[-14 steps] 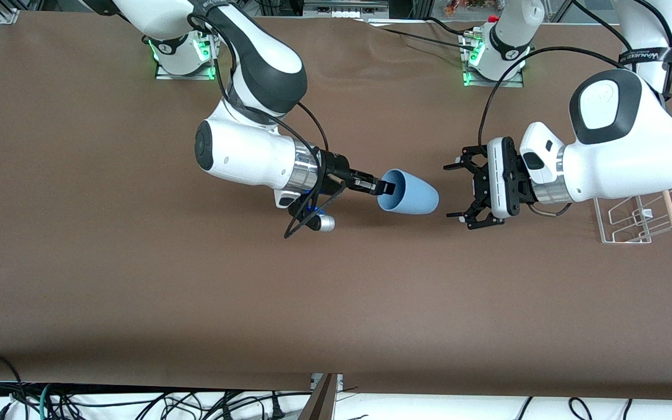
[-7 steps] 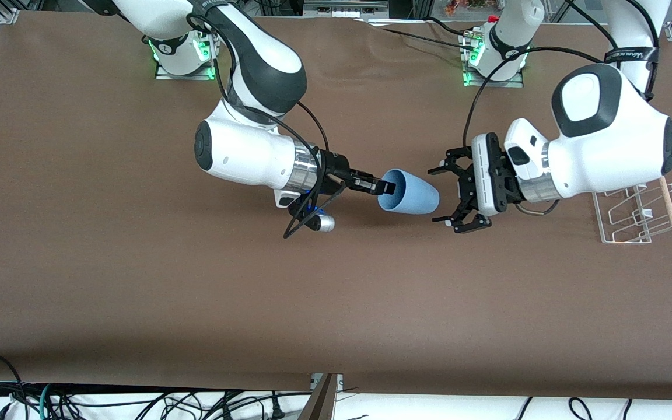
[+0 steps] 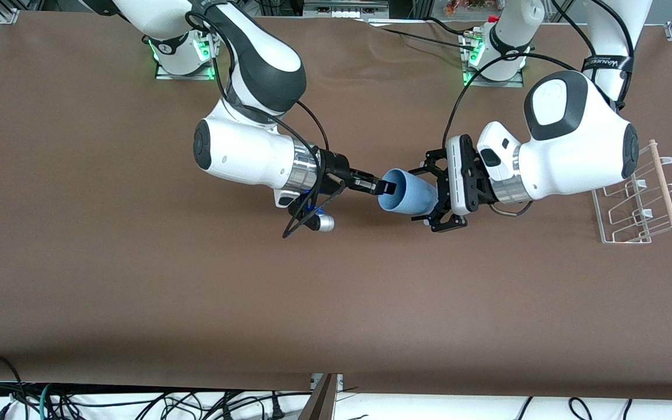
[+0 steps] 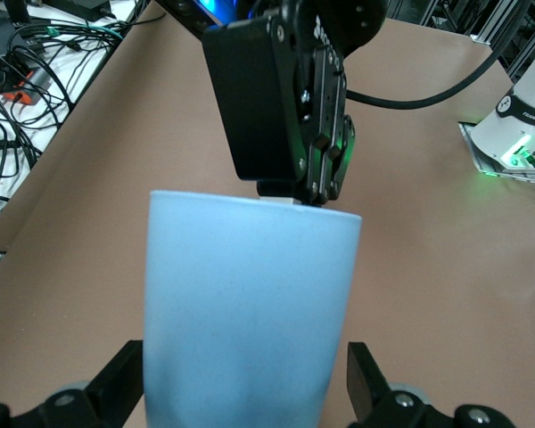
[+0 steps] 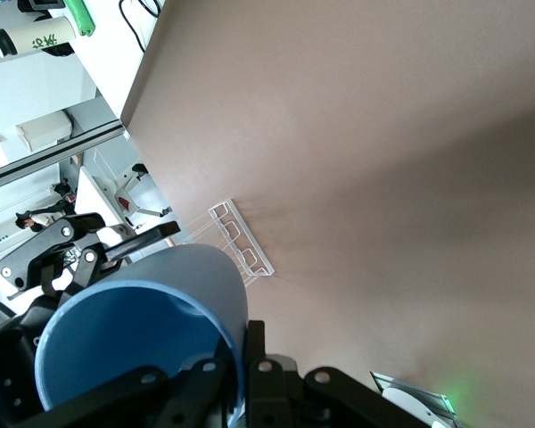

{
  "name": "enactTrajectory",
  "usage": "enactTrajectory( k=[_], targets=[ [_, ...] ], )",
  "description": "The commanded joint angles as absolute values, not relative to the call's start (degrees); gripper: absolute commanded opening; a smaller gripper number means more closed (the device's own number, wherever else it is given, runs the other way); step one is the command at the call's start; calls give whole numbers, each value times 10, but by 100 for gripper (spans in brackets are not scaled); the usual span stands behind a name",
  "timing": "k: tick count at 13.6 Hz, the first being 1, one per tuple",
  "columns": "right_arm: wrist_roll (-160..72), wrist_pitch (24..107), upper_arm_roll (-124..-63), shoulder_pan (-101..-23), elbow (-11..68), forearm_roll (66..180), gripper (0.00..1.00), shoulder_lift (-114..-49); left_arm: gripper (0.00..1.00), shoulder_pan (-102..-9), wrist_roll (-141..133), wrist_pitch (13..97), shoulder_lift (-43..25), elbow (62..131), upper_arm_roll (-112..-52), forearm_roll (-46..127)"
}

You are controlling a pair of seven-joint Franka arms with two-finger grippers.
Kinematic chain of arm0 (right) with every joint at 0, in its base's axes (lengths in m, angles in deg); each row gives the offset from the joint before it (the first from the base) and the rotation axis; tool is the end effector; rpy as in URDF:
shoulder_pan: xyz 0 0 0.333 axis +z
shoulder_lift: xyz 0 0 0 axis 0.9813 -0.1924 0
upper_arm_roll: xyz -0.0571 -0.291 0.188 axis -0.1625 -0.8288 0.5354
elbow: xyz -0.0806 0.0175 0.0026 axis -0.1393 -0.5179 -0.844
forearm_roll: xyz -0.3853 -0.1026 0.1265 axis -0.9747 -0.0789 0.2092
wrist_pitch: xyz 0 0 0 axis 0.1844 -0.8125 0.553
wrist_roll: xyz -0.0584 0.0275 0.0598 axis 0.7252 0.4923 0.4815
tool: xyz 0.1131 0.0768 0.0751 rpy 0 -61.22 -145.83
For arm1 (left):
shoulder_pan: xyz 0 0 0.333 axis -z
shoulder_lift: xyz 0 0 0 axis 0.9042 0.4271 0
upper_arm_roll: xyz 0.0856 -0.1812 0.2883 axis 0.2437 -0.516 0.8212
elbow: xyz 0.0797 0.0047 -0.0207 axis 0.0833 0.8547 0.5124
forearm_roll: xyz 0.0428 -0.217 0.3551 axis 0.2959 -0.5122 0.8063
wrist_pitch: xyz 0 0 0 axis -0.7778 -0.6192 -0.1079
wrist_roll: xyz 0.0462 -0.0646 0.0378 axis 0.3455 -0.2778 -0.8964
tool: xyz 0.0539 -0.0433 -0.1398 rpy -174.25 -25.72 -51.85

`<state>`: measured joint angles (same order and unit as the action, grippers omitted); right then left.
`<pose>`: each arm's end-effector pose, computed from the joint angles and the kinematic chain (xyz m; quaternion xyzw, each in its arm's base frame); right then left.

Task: Transfer cup to left arm and place on rack
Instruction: 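Close the left gripper around the cup's open end, then open the right gripper and pull it back from the cup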

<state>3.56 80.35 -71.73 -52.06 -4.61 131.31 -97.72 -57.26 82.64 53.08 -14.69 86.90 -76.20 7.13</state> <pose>0.6453 0.5596 0.4508 -0.8593 0.2207 0.1363 0.4409 0.6603 -0.2935 0.4581 0.6993 -0.6114 0.2172 0.3000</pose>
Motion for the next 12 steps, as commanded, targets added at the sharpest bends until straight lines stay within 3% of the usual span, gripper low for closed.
enactTrajectory(
  k=[1,2,5,6,12],
  targets=[
    [40,801,-711,-522,-70,1324,0,-990,17,-563,839,546,-150,876,-763,50],
    [40,801,-711,-522,-70,1324,0,-990,6,-565,840,544,-151,876,-763,50],
    [40,800,-711,-524,-70,1324,2,-990,3,-572,840,537,-152,873,-763,54],
    [35,800,-712,-524,-70,1322,99,-989,3,-572,839,537,-153,873,-763,54],
    [36,760,-711,-559,-81,1323,100,-986,3,-590,831,490,-169,870,-757,57]
  ],
)
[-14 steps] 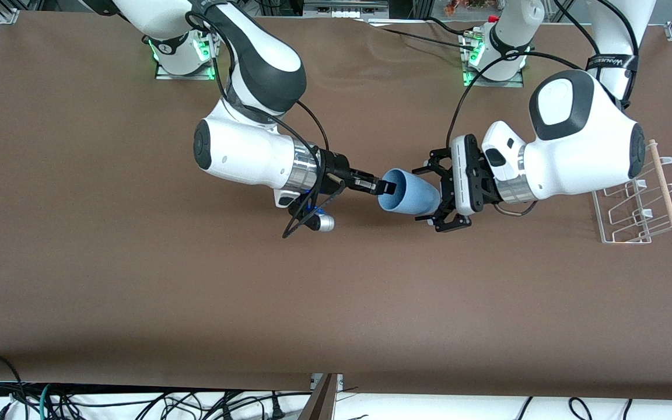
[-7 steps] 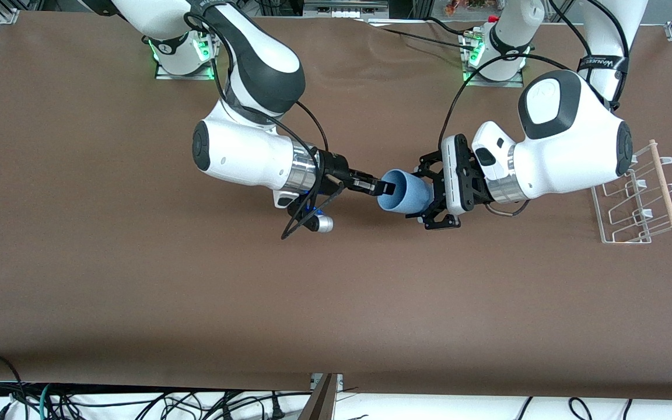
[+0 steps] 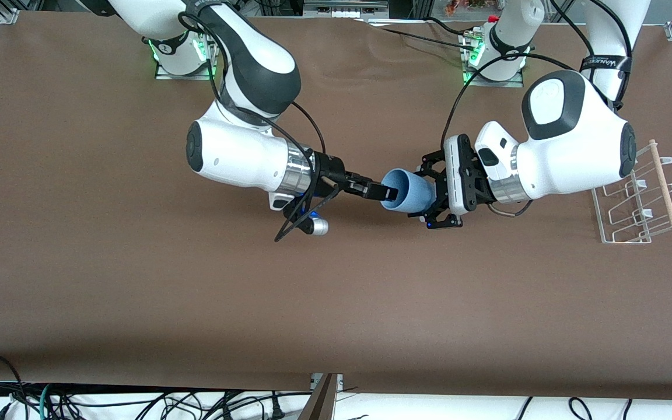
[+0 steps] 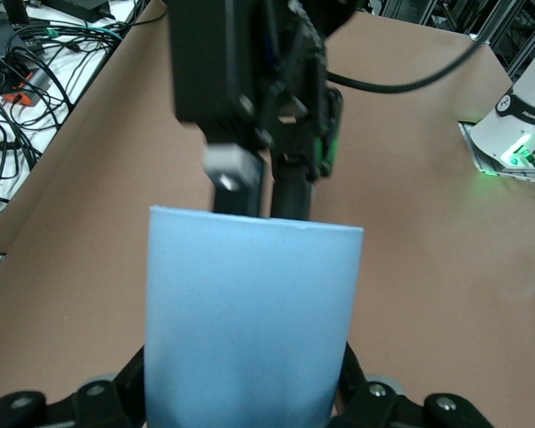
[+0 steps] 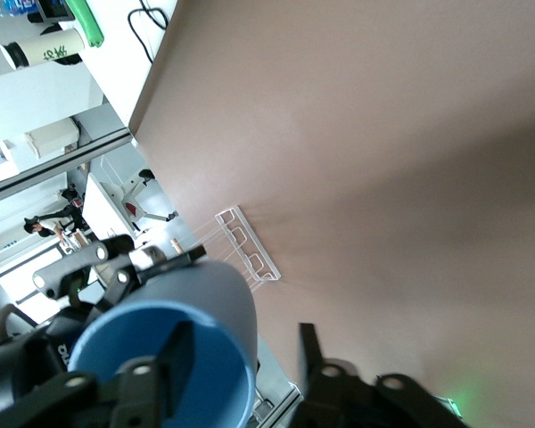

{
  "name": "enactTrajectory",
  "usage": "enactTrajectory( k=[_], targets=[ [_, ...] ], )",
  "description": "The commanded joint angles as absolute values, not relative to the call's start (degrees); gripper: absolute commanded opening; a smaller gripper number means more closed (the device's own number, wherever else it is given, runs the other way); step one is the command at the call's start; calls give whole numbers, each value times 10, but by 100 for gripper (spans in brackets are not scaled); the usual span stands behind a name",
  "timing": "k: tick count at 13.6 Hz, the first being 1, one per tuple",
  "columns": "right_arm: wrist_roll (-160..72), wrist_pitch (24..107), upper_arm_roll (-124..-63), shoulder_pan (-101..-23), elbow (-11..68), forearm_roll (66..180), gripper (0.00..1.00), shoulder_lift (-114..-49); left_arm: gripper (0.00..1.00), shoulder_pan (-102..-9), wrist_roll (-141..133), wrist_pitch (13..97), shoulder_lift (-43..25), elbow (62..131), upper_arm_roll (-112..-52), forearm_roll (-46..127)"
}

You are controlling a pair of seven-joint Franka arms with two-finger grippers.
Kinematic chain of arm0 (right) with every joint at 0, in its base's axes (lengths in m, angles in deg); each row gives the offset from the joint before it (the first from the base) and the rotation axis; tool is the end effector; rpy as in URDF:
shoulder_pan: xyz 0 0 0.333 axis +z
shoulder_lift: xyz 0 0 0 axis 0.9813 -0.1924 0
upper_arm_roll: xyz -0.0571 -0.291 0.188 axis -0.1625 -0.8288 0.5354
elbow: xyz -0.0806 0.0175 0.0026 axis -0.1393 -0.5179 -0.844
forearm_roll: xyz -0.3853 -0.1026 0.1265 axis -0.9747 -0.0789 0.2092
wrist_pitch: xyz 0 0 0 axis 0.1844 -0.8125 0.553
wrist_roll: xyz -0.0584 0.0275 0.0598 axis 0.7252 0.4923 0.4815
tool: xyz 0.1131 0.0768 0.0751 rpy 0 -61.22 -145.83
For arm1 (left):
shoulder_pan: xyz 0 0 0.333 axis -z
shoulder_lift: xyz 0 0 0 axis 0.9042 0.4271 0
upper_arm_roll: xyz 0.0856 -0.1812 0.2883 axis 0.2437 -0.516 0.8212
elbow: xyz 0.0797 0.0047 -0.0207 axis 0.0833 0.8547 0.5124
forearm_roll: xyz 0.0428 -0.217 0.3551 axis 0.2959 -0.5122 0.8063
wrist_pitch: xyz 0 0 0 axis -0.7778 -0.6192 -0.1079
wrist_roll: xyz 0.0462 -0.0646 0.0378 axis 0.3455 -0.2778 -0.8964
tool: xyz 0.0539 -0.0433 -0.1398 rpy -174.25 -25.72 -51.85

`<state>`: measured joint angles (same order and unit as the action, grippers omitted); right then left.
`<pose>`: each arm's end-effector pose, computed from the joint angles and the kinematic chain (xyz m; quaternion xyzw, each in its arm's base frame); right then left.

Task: Transfer cup to left arm and place on rack
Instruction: 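Open the right gripper and pull it back from the cup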

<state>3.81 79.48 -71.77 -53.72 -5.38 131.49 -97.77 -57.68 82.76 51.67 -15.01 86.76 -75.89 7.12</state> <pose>0.6612 0.5411 0.4565 -0.8550 0.2310 0.1337 0.4447 0.6596 -0.2868 0.4614 0.6984 -0.6122 0.2134 0.3031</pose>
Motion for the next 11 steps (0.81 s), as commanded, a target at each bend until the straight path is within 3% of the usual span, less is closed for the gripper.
enactTrajectory(
  k=[1,6,11],
  targets=[
    [36,731,-712,-570,-95,1323,100,-985,3,-597,822,484,-174,870,-757,58],
    [-11,615,-719,-646,-99,1310,100,-964,4,-620,753,413,-184,868,-753,173],
    [-105,515,-721,-703,-91,1174,100,-963,4,-631,680,318,-188,867,-747,375]
  ],
)
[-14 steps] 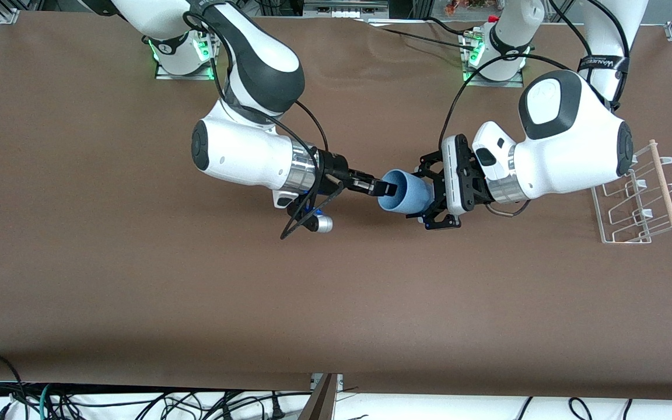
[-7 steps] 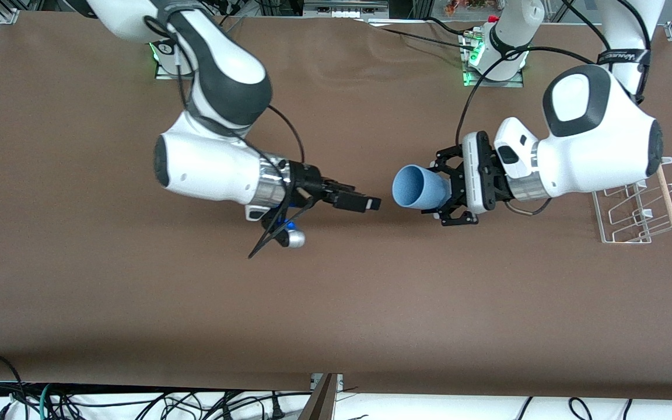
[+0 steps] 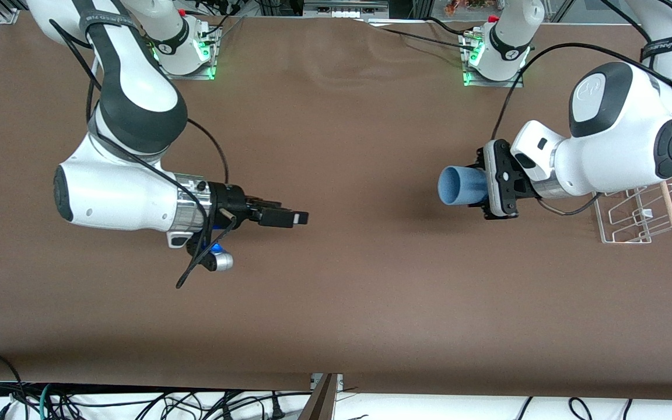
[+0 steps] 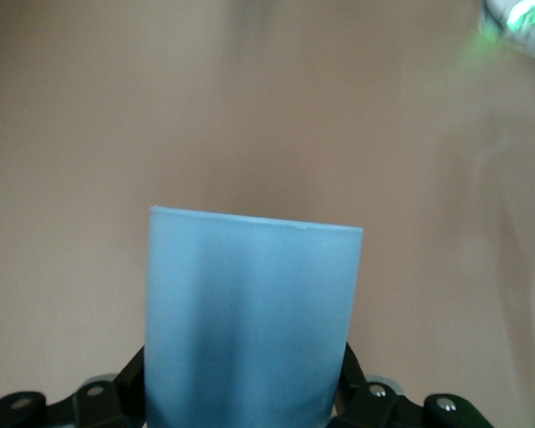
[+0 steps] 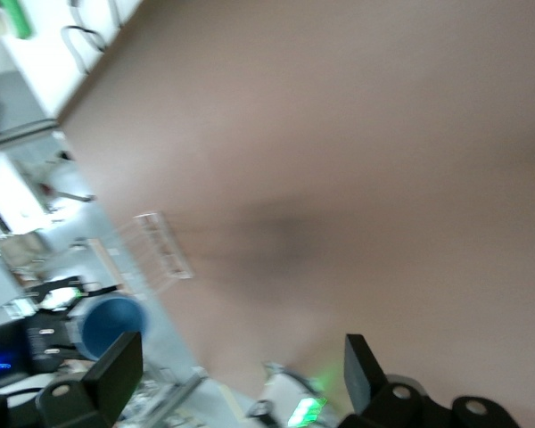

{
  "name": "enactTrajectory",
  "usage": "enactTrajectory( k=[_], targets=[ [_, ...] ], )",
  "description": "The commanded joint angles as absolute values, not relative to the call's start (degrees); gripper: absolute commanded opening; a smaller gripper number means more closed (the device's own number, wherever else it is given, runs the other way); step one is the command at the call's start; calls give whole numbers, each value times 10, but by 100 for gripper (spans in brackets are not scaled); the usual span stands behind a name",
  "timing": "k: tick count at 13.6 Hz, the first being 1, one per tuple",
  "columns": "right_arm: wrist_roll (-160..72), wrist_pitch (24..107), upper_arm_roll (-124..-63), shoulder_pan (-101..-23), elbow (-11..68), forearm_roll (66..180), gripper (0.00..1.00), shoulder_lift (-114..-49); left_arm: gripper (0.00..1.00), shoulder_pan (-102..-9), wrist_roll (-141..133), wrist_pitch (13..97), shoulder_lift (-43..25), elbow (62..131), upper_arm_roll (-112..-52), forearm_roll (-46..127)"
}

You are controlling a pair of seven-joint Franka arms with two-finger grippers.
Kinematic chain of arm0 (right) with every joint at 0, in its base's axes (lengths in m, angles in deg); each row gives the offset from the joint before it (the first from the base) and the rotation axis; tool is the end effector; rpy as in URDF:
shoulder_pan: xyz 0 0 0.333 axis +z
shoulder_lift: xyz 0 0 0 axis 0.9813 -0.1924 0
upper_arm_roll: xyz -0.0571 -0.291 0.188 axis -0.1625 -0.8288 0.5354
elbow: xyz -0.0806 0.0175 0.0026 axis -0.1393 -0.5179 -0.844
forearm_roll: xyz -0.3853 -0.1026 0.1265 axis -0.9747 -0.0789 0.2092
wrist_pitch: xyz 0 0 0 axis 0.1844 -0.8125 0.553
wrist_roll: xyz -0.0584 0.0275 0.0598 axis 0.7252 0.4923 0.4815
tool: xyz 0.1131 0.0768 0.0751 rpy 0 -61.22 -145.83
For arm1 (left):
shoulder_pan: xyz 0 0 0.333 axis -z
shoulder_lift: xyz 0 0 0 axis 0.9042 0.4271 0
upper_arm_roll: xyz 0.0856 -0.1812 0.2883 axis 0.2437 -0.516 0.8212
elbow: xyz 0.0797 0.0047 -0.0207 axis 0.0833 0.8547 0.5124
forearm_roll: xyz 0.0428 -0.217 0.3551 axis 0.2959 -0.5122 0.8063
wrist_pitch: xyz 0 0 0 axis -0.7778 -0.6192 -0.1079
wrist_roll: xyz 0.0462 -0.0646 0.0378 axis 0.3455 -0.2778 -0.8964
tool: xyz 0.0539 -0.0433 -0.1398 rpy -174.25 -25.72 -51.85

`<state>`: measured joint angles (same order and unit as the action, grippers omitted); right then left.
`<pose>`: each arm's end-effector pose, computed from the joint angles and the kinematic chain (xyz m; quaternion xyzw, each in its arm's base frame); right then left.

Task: Transfer cup to left arm and place on rack
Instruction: 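Open the right gripper and pull it back from the cup, then carry the cup with the left gripper to the wire rack while the right gripper retreats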

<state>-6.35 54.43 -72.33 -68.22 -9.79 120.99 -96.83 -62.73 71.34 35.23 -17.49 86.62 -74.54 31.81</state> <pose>0.7220 0.3618 0.4646 -0.9148 0.1434 0.1392 0.3510 0.6366 -0.1760 0.4451 0.7628 -0.6155 0.0073 0.1980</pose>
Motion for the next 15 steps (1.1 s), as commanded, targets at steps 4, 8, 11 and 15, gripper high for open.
enactTrajectory(
  k=[4,8,11,15],
  targets=[
    [-283,449,-792,-748,11,1116,100,-905,5,-612,573,211,-185,842,-756,573],
    [-425,448,-840,-758,77,1005,100,-837,6,-570,486,108,-168,849,-755,754],
    [-425,454,-839,-757,98,884,100,-791,6,-572,430,46,-129,858,-752,878],
    [-425,436,-839,-764,116,810,100,-711,6,-622,431,47,-101,905,-745,1008]
  ],
)
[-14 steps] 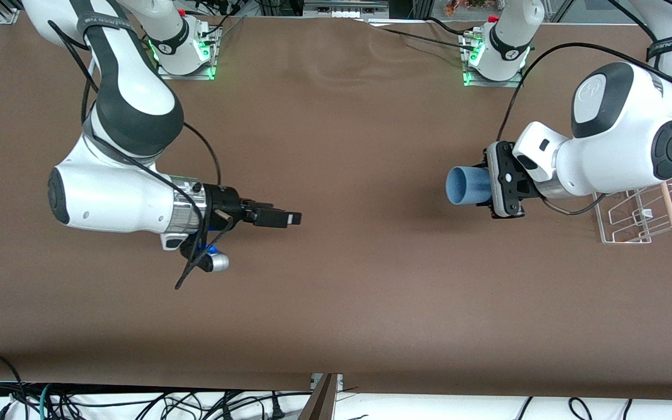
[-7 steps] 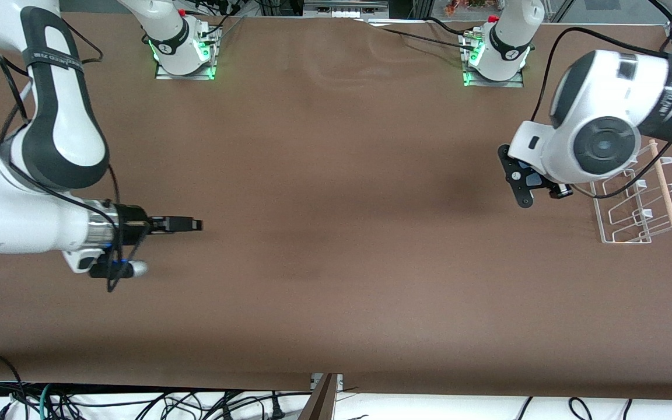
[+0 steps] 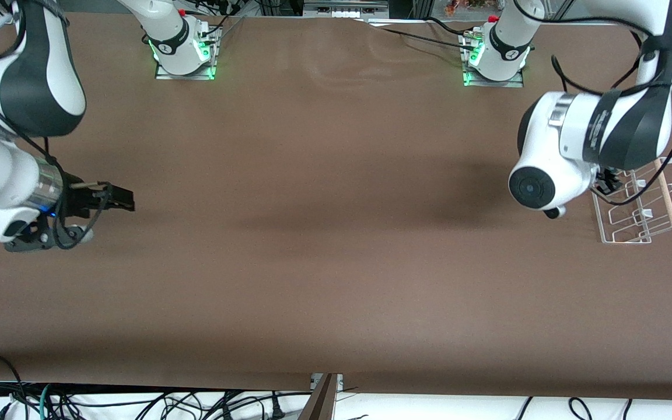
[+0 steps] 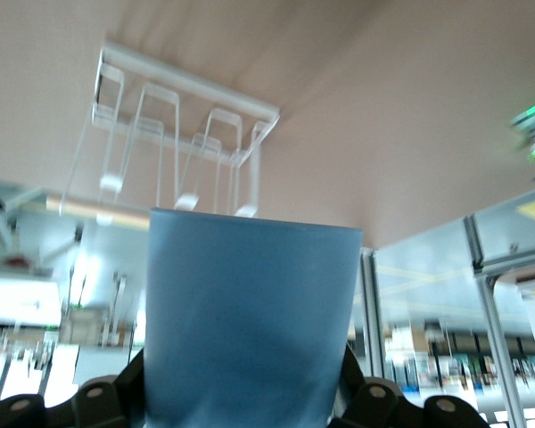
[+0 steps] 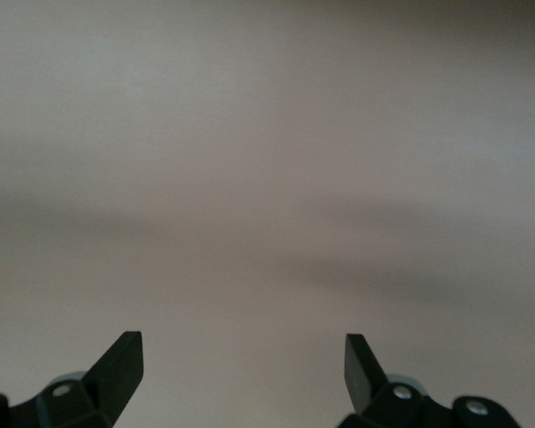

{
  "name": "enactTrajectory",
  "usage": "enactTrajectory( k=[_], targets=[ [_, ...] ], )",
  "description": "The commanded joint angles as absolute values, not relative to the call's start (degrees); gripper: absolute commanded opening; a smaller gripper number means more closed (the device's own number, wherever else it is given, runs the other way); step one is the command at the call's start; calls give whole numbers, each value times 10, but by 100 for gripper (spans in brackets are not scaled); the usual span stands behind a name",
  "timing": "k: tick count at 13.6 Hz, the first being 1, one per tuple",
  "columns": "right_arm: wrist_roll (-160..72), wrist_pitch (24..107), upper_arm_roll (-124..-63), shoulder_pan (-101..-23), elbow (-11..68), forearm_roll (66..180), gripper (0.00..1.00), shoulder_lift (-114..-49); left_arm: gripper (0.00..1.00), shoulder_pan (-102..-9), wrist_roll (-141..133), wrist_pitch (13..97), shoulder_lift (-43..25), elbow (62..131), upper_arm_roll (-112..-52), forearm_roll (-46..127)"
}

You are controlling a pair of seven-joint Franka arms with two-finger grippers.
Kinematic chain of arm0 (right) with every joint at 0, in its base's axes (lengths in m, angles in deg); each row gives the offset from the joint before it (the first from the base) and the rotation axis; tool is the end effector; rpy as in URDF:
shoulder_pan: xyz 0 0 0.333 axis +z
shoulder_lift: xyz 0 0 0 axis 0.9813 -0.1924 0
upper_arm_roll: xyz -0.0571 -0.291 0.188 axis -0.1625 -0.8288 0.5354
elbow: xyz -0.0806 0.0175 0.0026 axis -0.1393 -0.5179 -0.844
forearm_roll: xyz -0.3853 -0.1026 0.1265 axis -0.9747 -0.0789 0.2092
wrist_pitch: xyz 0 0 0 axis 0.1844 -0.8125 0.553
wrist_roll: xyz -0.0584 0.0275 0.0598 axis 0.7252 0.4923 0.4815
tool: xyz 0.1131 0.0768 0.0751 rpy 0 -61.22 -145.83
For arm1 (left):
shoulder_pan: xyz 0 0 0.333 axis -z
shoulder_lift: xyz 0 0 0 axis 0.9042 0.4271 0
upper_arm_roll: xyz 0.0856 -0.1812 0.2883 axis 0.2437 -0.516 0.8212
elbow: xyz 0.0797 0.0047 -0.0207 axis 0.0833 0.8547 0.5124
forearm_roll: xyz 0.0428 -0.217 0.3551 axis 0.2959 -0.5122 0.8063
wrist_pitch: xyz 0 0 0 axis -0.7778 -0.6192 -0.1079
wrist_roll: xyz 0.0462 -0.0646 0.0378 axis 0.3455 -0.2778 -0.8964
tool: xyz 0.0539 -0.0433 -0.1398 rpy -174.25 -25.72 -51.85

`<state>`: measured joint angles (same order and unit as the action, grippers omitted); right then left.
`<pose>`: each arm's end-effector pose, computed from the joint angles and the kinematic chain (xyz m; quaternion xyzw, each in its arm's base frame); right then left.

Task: Transfer cup to left arm and place on rack
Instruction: 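Carry the cup with the left gripper to the wire rack while the right gripper retreats, then lower the cup onto a rack prong with the left gripper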

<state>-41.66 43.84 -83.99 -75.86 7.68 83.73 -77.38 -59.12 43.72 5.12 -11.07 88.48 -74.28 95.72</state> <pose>0.6866 0.0713 0.5001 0.9959 0.0829 -0.0354 0.0086 0.6011 -0.0243 0.3951 -0.7420 0.4203 0.4490 0.2668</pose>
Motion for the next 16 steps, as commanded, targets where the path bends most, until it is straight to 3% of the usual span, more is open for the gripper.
enactTrajectory(
  k=[1,6,10,16],
  targets=[
    [-425,437,-839,-772,124,810,100,-687,6,-630,431,50,-93,920,-746,1041],
    [-426,389,-840,-776,156,805,100,-641,6,-672,425,149,-124,1057,-746,1161],
    [-445,381,-833,-780,172,806,100,-622,6,-693,390,185,-126,1115,-747,1231],
    [-440,374,-834,-778,153,813,100,-633,6,-712,365,211,-133,1141,-747,1257]
  ],
)
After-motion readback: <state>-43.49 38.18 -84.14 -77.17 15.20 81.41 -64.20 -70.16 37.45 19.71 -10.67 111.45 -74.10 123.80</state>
